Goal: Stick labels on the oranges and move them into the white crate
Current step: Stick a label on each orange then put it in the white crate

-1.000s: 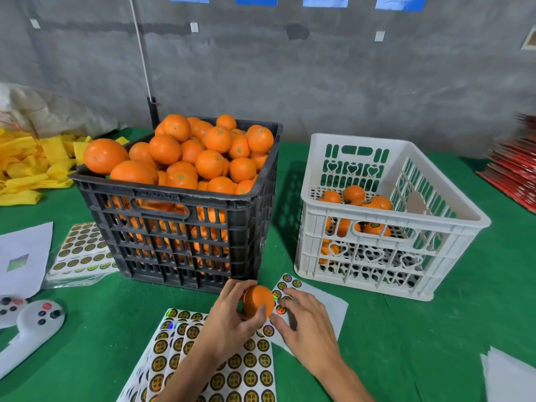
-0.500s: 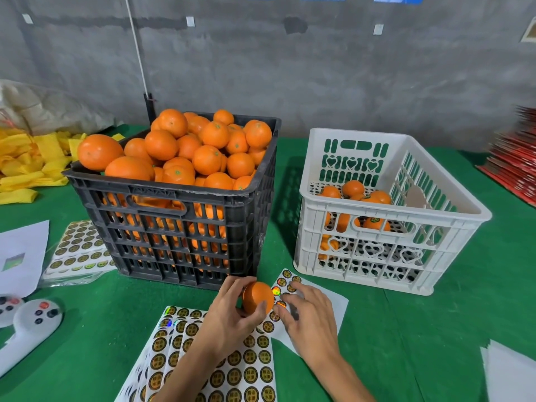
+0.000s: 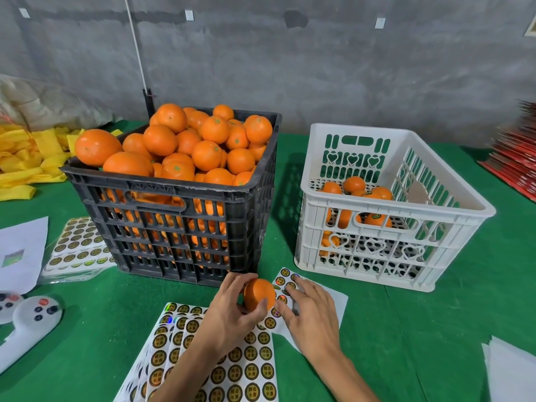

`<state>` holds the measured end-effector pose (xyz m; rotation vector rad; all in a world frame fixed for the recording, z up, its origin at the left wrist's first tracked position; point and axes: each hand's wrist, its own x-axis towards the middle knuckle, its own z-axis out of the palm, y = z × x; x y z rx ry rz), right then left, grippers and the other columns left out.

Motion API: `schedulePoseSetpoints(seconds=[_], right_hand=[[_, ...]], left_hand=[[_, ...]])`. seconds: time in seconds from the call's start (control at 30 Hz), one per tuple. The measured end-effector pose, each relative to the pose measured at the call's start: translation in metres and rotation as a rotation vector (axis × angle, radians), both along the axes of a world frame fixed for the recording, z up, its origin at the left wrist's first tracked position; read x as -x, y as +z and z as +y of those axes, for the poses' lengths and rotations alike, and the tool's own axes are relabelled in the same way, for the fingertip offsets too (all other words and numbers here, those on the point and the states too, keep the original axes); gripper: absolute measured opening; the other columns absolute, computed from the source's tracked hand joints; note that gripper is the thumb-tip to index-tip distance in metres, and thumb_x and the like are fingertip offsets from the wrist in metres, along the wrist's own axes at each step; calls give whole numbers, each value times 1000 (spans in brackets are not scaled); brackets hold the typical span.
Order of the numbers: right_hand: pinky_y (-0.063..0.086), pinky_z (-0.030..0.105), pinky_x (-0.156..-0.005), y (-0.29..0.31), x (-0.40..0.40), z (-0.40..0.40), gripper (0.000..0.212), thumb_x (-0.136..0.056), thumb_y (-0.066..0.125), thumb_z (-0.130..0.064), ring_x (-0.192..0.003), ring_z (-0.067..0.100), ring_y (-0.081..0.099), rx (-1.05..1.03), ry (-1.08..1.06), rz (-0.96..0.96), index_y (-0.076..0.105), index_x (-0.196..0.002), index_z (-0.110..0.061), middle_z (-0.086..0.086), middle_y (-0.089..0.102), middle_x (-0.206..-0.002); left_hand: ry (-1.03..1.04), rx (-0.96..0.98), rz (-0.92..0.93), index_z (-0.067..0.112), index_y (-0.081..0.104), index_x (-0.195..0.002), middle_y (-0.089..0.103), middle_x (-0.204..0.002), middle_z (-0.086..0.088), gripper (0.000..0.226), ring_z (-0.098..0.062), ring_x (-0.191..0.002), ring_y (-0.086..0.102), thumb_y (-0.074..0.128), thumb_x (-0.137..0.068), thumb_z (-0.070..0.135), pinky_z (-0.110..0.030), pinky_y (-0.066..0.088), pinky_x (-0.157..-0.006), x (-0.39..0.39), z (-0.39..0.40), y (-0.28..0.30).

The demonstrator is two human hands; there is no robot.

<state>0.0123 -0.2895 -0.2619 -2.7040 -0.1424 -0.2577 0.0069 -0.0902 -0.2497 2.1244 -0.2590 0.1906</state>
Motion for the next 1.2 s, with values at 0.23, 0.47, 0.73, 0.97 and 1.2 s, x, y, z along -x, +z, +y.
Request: schedulePoseSetpoints(seconds=[0.23, 0.47, 0.73, 0.97, 1.2], right_hand=[[31, 25, -114, 1, 6, 3, 37, -96, 62, -53, -129, 5, 48, -64, 13, -102, 71, -126, -34, -19, 60, -139], [60, 27, -76, 12, 14, 8, 22, -67, 95, -34, -77, 8, 72, 110, 30, -285, 83, -85, -28, -15, 78, -90], [36, 35, -105, 3, 13, 4, 32, -59, 96, -33, -75, 7, 74, 286, 111, -389, 83, -88, -26, -14, 78, -94], [34, 37, -108, 1, 14, 2, 32, -60, 94, -34, -81, 9, 74, 306, 128, -338, 82, -89, -27, -13, 78, -103], [30, 25, -117, 9, 17, -2, 19, -97, 63, -35, -127, 3, 51, -39, 135, -144, 74, -111, -31, -19, 56, -143]], left_hand=[[-5, 9, -19, 31, 54, -136, 47, -127, 20, 55, 8, -111, 54, 68, -90, 57, -21, 59, -83, 0, -1, 0], [-1, 2, -7, 31, 54, -136, 47, -127, 20, 64, 5, -108, 57, 62, -84, 68, -22, 59, -84, 1, -1, 0], [8, -12, -5, 35, 53, -136, 46, -126, 23, 63, 4, -110, 55, 60, -84, 70, -22, 58, -85, -2, 1, -3], [9, -12, 4, 35, 53, -136, 45, -126, 23, 65, 3, -110, 56, 57, -83, 72, -22, 58, -87, -2, 1, -3], [-1, 2, 16, 37, 52, -135, 46, -126, 23, 62, 0, -107, 59, 59, -84, 72, -23, 59, -85, -3, 1, -6]])
